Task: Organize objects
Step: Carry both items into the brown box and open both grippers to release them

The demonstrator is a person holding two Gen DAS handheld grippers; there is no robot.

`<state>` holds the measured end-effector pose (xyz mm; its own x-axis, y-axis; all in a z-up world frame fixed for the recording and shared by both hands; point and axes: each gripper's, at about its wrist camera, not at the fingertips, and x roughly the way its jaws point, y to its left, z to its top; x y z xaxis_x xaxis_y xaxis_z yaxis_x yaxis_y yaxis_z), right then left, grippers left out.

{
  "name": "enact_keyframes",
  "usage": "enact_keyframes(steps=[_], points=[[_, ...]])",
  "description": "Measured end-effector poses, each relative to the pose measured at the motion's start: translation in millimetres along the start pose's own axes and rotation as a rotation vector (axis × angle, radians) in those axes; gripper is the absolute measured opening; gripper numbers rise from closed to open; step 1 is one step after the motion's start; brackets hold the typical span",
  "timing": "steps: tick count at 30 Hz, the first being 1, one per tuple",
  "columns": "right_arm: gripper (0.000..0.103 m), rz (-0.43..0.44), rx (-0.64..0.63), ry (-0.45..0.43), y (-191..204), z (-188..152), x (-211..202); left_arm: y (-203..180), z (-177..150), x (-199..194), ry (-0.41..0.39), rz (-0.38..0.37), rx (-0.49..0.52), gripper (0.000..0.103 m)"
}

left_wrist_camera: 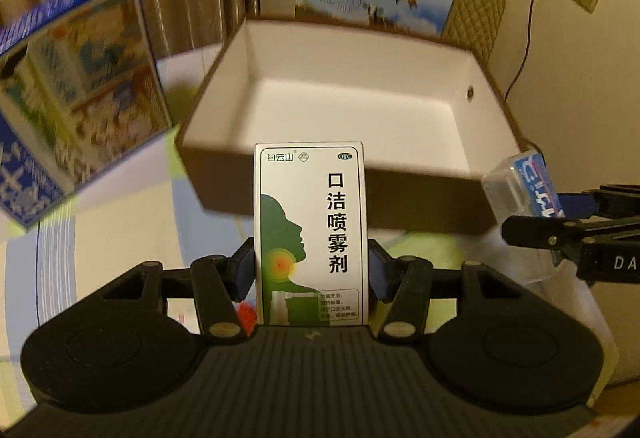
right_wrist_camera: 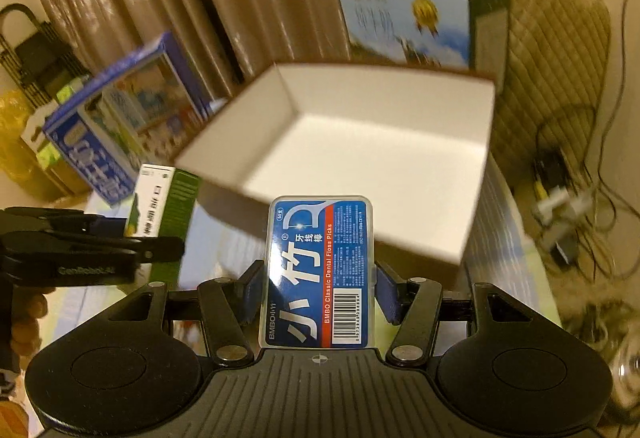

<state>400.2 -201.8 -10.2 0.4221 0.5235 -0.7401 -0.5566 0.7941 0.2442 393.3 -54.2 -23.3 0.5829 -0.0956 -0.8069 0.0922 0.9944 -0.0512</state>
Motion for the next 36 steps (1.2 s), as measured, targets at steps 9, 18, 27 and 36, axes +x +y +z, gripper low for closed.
enact_keyframes(steps=[9, 18, 27, 36], points=[[0.054, -0.039, -0.019, -0.058, -6.5, 55.9, 36.5, -6.4, 72.9, 23.2, -0.068, -0.016, 0.039, 0.051], [0.054, -0.088, 0.062, 0.03, -38.9, 68.5, 93.6, -13.3, 111.5, 92.4, 0.016, -0.035, 0.058, 0.051], [0.054, -0.112, 0.043, 0.131, -41.5, 65.3, 130.3, -20.5, 102.7, 155.1, 0.179, -0.06, 0.106, 0.051], [0.054, -0.138, 0.037, 0.202, -47.1, 59.0, 145.6, -23.3, 98.5, 187.5, 0.297, -0.055, 0.132, 0.051]])
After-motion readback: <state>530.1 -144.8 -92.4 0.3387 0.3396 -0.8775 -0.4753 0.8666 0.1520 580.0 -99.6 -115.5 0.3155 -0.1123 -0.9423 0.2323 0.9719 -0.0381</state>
